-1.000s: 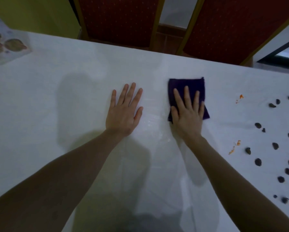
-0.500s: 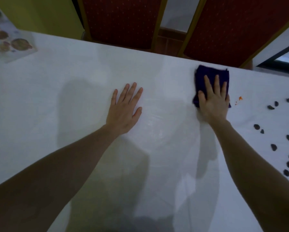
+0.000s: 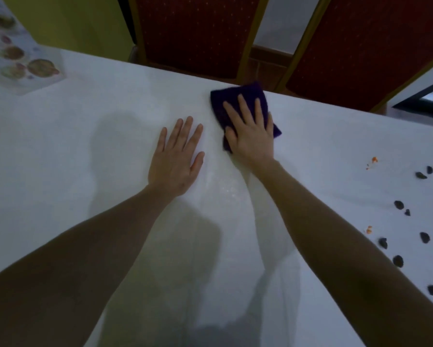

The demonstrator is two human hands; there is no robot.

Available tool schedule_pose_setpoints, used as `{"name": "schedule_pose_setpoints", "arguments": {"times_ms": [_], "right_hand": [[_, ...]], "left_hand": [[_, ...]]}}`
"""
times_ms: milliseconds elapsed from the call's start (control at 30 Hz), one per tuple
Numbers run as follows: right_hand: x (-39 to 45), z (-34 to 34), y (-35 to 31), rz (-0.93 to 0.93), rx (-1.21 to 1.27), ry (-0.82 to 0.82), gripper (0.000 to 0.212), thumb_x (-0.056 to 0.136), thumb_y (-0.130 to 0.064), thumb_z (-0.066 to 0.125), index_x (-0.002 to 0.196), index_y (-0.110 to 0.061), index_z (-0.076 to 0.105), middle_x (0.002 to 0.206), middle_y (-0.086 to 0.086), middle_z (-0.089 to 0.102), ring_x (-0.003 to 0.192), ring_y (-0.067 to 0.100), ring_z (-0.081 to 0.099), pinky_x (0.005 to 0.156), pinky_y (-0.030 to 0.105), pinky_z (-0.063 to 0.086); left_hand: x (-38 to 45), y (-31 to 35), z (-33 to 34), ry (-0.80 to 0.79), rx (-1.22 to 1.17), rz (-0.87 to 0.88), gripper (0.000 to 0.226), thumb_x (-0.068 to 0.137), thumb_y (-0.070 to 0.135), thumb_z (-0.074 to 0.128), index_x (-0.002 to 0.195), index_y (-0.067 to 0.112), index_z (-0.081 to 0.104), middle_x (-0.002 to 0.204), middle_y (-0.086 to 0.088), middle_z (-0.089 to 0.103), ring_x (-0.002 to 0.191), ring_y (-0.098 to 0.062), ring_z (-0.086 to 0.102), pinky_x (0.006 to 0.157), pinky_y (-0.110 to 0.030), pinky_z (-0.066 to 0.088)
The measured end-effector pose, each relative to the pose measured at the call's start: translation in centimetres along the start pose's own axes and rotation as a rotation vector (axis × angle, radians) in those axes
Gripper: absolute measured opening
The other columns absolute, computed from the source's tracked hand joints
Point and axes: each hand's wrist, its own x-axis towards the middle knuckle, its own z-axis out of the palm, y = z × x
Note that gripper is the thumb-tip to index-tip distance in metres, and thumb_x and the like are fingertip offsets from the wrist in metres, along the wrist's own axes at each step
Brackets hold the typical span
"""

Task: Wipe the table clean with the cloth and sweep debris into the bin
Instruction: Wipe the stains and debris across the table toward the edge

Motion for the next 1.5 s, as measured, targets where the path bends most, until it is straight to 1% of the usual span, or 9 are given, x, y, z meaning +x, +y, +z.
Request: {"name": "schedule_pose_setpoints", "arguments": {"times_ms": [167, 367, 567, 733, 867, 1000, 1200, 1333, 1500], "right_hand": [[4.0, -1.9, 5.7, 0.142, -0.022, 0.006, 0.058, 0.099, -0.046, 0.029, 0.155, -0.035, 0.018, 0.165, 0.000, 0.014, 0.151, 0.032, 0.004, 0.121, 0.052, 0.002], [-1.4, -3.6, 14.4, 0.408, 0.013, 0.078, 0.059, 0.099, -0.048, 0.026, 0.156, -0.035, 0.015, 0.165, 0.000, 0.009, 0.152, 0.030, 0.002, 0.122, 0.050, 0.005], [-8.7, -1.7, 11.1, 0.555, 0.074, 0.112, 0.065, 0.095, -0.049, 0.022, 0.157, -0.033, 0.014, 0.166, 0.003, 0.006, 0.151, 0.033, 0.000, 0.121, 0.051, 0.006], [-15.6, 1.4, 2.2, 0.271, 0.021, 0.064, 0.063, 0.095, -0.045, 0.032, 0.156, -0.035, 0.019, 0.165, 0.000, 0.012, 0.152, 0.032, 0.004, 0.119, 0.049, 0.012], [-21.0, 2.1, 3.0, 0.121, 0.015, 0.017, 0.061, 0.096, -0.043, 0.036, 0.155, -0.035, 0.022, 0.165, -0.003, 0.012, 0.152, 0.026, 0.003, 0.121, 0.047, 0.015], [-19.6, 0.3, 8.7, 0.287, -0.012, 0.055, 0.064, 0.092, -0.047, 0.033, 0.154, -0.032, 0.029, 0.164, 0.003, 0.019, 0.150, 0.033, 0.014, 0.116, 0.053, 0.026], [-8.6, -1.2, 9.5, 0.594, 0.099, 0.117, 0.066, 0.092, -0.050, 0.024, 0.156, -0.037, 0.014, 0.166, 0.002, 0.004, 0.151, 0.034, -0.003, 0.120, 0.055, 0.005], [-6.7, 0.1, 3.1, 0.370, 0.061, 0.119, 0.060, 0.099, -0.046, 0.029, 0.156, -0.036, 0.015, 0.166, 0.002, 0.008, 0.151, 0.035, 0.000, 0.121, 0.054, 0.004], [-15.8, 3.0, -2.8, 0.114, 0.028, 0.064, 0.058, 0.101, -0.041, 0.034, 0.156, -0.035, 0.016, 0.166, -0.001, 0.008, 0.152, 0.028, -0.004, 0.123, 0.048, 0.003]], "left_hand": [[0.0, -0.1, 0.0, -0.004, -0.004, 0.011, 0.065, 0.101, 0.049, 0.005, 0.159, 0.022, 0.003, 0.167, -0.004, -0.001, 0.154, -0.022, -0.001, 0.124, -0.047, 0.006], [0.1, -0.2, 0.0, 0.001, -0.008, 0.013, 0.066, 0.100, 0.051, 0.004, 0.159, 0.022, 0.002, 0.167, -0.005, -0.001, 0.154, -0.023, -0.002, 0.124, -0.048, 0.007], [0.0, -0.2, 0.0, 0.014, -0.007, 0.023, 0.065, 0.101, 0.050, 0.008, 0.159, 0.020, 0.006, 0.167, -0.007, 0.003, 0.154, -0.025, 0.003, 0.124, -0.049, 0.009], [0.0, -0.3, 0.1, 0.010, 0.002, 0.016, 0.065, 0.102, 0.051, 0.006, 0.159, 0.021, 0.003, 0.167, -0.007, 0.001, 0.154, -0.025, 0.002, 0.124, -0.049, 0.009], [0.1, -0.2, 0.1, 0.002, 0.003, 0.017, 0.064, 0.102, 0.049, 0.008, 0.159, 0.021, 0.001, 0.167, -0.006, -0.001, 0.154, -0.024, 0.000, 0.124, -0.049, 0.007], [0.0, -0.1, 0.1, 0.005, -0.001, 0.016, 0.065, 0.101, 0.049, 0.008, 0.159, 0.020, 0.003, 0.167, -0.007, 0.000, 0.154, -0.024, 0.001, 0.124, -0.049, 0.007], [-0.1, -0.1, 0.0, 0.007, 0.004, 0.017, 0.064, 0.102, 0.048, 0.009, 0.159, 0.020, 0.003, 0.167, -0.007, 0.000, 0.154, -0.025, 0.000, 0.124, -0.050, 0.008], [-0.2, -0.2, 0.2, 0.017, -0.001, 0.020, 0.063, 0.102, 0.048, 0.010, 0.159, 0.020, 0.004, 0.167, -0.007, 0.002, 0.154, -0.025, 0.002, 0.124, -0.050, 0.008], [-0.3, 0.1, 0.2, 0.016, -0.007, 0.014, 0.062, 0.104, 0.045, 0.014, 0.159, 0.020, 0.004, 0.167, -0.006, 0.001, 0.154, -0.024, 0.001, 0.124, -0.048, 0.005]]}}
